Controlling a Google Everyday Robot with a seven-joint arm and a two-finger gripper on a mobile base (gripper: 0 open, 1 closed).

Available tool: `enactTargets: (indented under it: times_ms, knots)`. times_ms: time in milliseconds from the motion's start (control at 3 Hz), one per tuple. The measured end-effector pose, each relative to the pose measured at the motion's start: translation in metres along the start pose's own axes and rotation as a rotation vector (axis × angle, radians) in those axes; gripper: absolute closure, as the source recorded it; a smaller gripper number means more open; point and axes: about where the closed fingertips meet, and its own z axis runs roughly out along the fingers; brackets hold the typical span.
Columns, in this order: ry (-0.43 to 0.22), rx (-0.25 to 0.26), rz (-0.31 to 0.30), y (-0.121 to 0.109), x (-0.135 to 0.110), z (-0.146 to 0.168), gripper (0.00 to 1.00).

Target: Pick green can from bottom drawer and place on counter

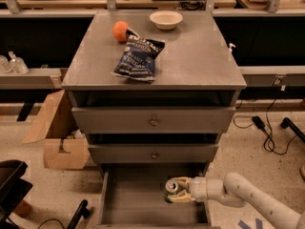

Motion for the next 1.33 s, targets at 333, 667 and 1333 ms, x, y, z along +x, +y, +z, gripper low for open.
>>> enactTargets:
  times_ms: [333,667,1333]
  knots:
    - [0.017,0.041,0.02,0.012,-0.052,-0.036,1.0]
    - [0.052,0.094,0.026,0.017,-0.112,-0.066,1.0]
    - [0.187,0.152,-0.027,0.004,-0.176,-0.1,1.0]
